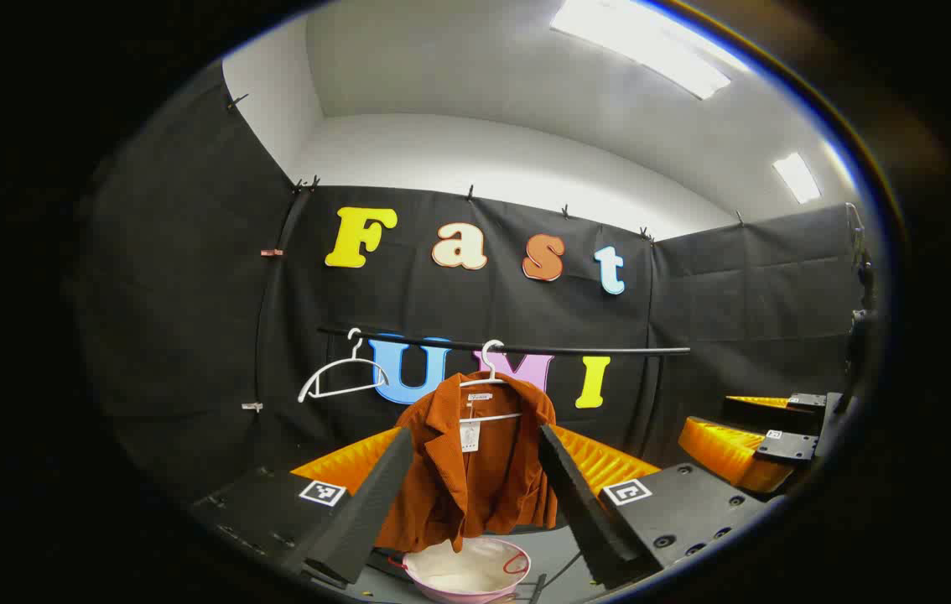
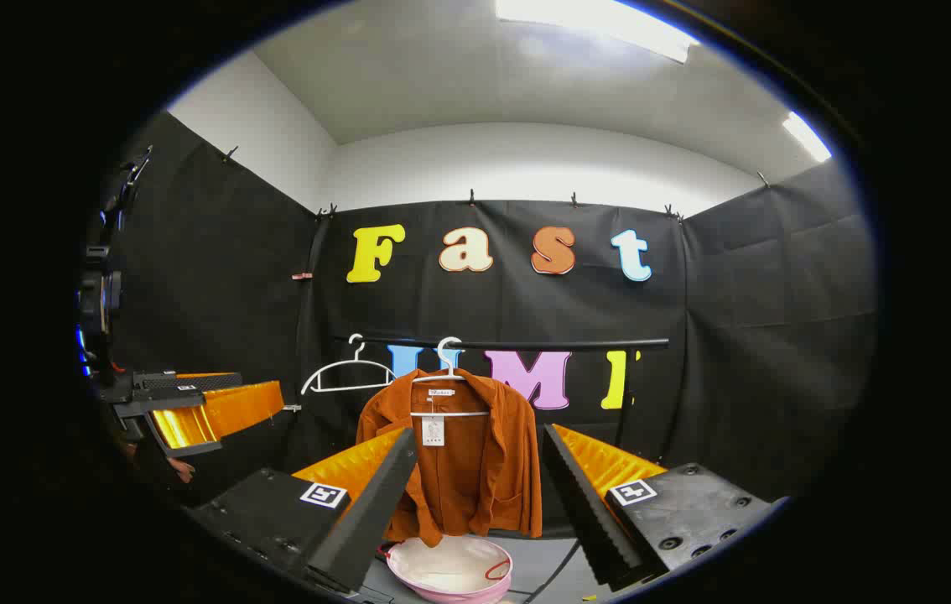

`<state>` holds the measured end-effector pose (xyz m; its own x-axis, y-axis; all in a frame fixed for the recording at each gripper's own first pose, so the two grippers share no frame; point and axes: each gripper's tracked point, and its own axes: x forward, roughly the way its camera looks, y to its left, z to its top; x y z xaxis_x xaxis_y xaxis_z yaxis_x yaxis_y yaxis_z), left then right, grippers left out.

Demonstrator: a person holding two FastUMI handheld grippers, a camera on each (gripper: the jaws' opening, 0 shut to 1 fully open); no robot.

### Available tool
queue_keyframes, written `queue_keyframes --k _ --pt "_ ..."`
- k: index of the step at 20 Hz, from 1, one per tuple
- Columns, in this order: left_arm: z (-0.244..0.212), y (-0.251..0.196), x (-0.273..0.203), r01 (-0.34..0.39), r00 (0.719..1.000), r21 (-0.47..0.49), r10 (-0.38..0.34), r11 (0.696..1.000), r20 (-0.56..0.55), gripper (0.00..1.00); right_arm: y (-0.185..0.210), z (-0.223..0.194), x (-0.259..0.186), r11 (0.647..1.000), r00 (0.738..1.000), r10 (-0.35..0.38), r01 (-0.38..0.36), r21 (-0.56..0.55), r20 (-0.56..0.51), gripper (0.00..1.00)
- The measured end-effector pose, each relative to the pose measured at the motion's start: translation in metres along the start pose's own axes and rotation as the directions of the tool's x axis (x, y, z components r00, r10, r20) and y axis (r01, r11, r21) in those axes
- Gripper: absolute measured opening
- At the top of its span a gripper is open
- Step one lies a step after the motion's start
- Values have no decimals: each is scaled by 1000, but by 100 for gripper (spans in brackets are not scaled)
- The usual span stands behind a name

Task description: Grasp the clothes on the hanger with both hands and then place them into the laundry hamper below.

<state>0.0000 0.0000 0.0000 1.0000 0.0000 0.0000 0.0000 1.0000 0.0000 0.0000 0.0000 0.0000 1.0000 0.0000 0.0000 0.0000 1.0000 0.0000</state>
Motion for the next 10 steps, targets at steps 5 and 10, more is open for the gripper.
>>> queue_keyframes --k 5,10 --pt "3 1 -7 -6 1000 28 5 1000 19 95 0 2 -7 1000 1000 -9 9 -7 -4 98" --pt "6 -2 -15 10 1000 16 -10 1000 28 95 0 4 -17 1000 1000 -22 22 -10 -1 98"
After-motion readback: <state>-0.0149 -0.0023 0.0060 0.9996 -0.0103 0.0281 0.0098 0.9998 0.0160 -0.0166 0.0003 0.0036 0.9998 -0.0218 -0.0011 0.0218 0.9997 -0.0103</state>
